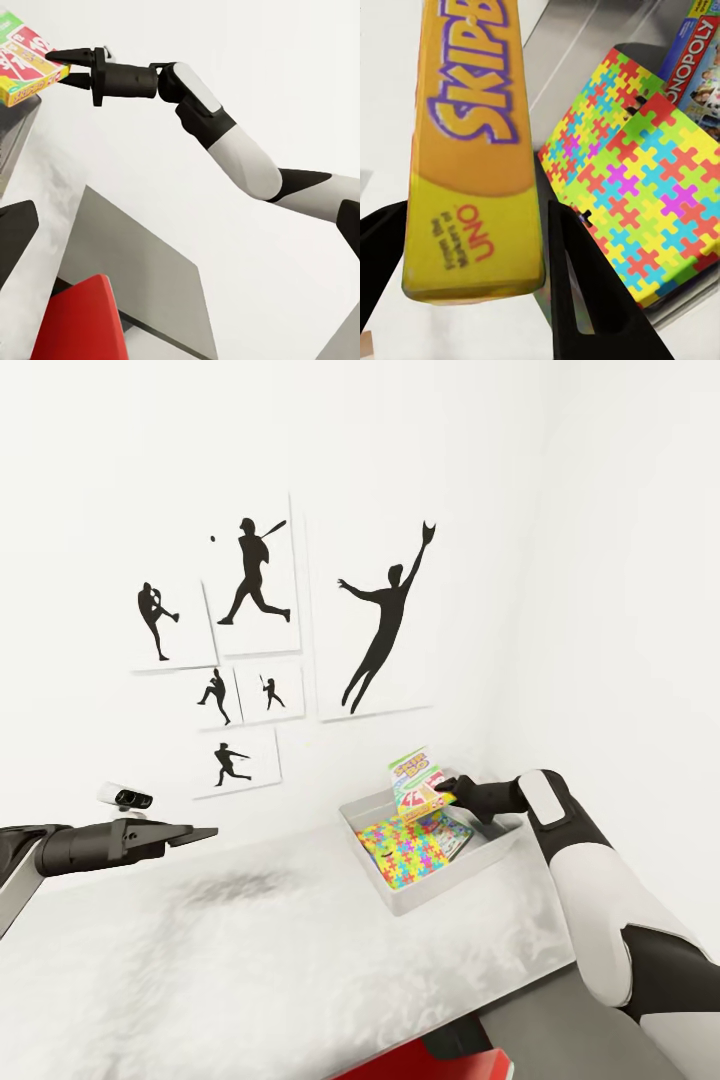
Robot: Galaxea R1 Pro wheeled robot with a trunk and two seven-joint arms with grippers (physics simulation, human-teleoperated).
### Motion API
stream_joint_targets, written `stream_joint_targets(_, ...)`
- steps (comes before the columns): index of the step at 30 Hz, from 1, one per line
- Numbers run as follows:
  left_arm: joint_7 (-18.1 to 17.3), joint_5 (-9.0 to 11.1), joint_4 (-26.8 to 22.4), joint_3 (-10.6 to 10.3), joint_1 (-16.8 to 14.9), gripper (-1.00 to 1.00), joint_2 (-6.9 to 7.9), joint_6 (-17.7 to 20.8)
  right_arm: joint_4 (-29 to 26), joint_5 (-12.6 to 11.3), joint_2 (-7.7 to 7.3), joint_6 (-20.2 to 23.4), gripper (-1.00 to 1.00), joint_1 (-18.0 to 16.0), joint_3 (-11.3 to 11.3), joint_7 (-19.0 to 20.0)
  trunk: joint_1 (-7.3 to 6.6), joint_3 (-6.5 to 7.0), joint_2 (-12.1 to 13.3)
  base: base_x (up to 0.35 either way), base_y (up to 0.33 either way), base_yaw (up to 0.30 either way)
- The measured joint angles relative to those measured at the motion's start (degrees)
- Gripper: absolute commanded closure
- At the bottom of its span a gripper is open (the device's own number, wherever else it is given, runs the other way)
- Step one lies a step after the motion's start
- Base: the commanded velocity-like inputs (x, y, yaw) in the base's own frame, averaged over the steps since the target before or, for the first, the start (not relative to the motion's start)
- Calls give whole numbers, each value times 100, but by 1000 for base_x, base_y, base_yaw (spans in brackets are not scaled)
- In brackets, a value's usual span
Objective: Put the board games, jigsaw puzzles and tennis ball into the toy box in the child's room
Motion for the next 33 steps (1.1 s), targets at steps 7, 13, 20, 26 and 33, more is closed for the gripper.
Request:
stream_joint_targets(7,0,0,2,0,0,-100,0,-5,0,0,7,0,100,0,0,0,0,0,0,1,0,0)
stream_joint_targets(13,0,2,3,0,0,-100,0,-5,0,-4,5,0,100,0,0,0,0,0,0,0,0,0)
stream_joint_targets(20,-8,2,3,0,0,-100,0,-6,0,-1,13,0,100,0,0,0,0,0,0,0,0,0)
stream_joint_targets(26,-9,2,3,0,0,-100,0,-5,0,-3,19,0,100,0,0,0,0,0,0,0,0,0)
stream_joint_targets(33,-5,2,3,0,0,-100,0,-3,0,-6,30,0,100,0,0,0,0,0,0,2,0,0)
